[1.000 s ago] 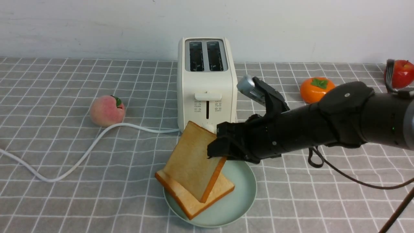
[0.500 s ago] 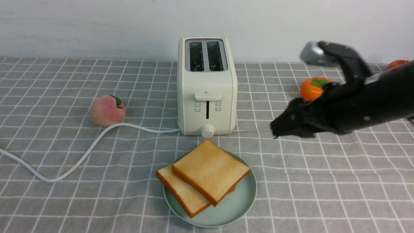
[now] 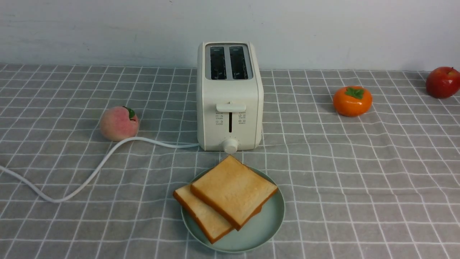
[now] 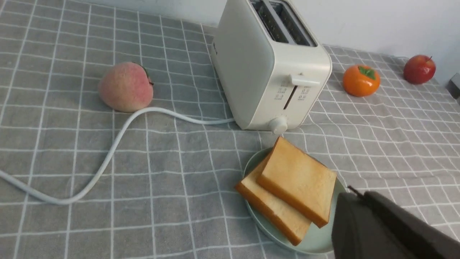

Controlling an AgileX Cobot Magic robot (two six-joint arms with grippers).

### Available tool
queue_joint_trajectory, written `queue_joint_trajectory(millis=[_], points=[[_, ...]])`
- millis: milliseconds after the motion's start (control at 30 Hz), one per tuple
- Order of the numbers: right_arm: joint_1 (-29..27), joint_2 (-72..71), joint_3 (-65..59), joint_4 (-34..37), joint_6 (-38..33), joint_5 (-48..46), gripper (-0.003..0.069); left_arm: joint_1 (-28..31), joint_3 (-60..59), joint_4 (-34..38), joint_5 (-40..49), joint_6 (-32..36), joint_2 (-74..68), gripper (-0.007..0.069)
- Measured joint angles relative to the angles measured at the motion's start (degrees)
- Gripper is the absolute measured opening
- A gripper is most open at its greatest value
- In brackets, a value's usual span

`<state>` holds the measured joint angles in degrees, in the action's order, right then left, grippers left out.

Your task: Take toasted bread from bread machine on grey coffee table place on plate.

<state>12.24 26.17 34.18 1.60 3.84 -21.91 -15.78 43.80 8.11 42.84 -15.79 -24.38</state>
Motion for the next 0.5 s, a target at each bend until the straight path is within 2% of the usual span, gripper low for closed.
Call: queue_joint_trajectory(millis=[67,133,267,500], points=[[0.00,-3.38,-5.07,-0.61,0.16,5.16,-0.0015,0.00,0.00,0.00,-0.57,0.00,0.00,-0.0014],[0.00,-9.44,-14.02,-0.80,0.16,16.11,-0.0013,0.00,0.00,0.00,-1.51,-0.02,0.00,-0.0014],[0.00,-15.40,-20.95,-0.80,0.16,27.50,-0.0010,0.00,0.00,0.00,-1.78,-0.07,0.00,-0.0014],[0.00,-19.06,-22.88,-0.85,0.16,31.07,-0.0008,0.00,0.00,0.00,-1.78,-0.13,0.00,-0.0014]])
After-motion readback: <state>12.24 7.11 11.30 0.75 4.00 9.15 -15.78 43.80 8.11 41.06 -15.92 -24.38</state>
